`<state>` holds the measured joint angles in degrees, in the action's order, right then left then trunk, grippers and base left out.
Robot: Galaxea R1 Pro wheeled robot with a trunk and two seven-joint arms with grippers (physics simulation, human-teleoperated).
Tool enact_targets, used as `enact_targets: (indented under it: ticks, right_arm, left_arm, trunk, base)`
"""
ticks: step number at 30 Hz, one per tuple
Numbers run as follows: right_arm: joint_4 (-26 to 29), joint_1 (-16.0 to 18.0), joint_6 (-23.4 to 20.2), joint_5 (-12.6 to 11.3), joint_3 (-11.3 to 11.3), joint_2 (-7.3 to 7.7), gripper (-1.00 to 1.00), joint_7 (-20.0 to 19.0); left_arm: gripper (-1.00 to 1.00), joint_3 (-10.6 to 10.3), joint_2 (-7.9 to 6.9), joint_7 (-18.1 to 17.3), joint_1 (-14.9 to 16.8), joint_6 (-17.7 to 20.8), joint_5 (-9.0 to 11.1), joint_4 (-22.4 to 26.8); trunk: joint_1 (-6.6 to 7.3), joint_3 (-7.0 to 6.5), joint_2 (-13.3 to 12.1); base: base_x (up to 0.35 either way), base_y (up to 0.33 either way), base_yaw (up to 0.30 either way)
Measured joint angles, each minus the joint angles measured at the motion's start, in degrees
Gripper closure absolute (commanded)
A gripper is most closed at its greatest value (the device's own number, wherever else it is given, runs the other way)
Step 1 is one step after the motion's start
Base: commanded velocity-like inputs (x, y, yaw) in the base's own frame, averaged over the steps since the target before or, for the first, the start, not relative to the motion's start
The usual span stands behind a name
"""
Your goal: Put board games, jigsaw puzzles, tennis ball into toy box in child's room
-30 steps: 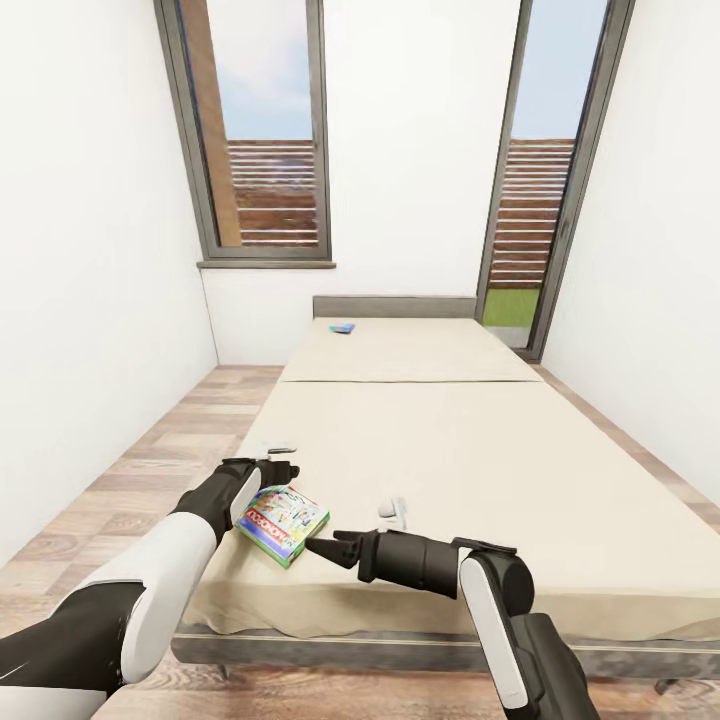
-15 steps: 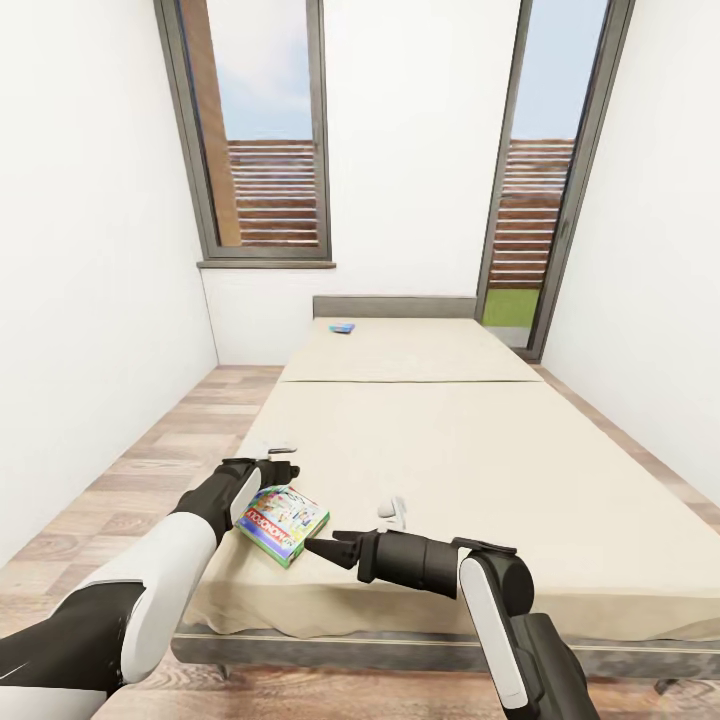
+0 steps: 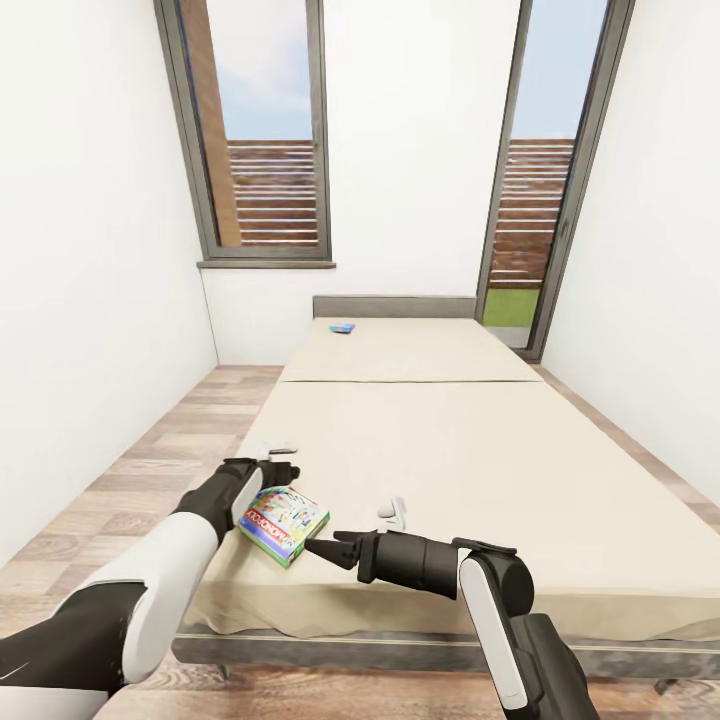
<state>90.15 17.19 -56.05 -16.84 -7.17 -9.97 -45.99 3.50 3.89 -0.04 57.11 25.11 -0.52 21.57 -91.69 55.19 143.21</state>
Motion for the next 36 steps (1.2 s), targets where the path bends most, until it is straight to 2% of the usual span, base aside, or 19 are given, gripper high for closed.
enact_targets:
  ticks: [16,36]
  right_arm:
    - [0.0,0.0,0.0,0.1,0.0,0.00,-1.00,0.0]
    - [0.0,0.0,0.0,0.2,0.0,0.00,-1.00,0.6]
  left_arm:
    - [-1.00,0.1,0.24,2.9,0.0,2.2,0.1,0.0]
    - [-1.00,0.2,0.18,3.2,0.0,3.0,0.1,0.1]
  trunk:
    - [0.00,0.00,0.0]
    - [0.00,0.00,0.0]
  base:
    - [0.000,0.000,0.000]
    - [0.000,0.000,0.000]
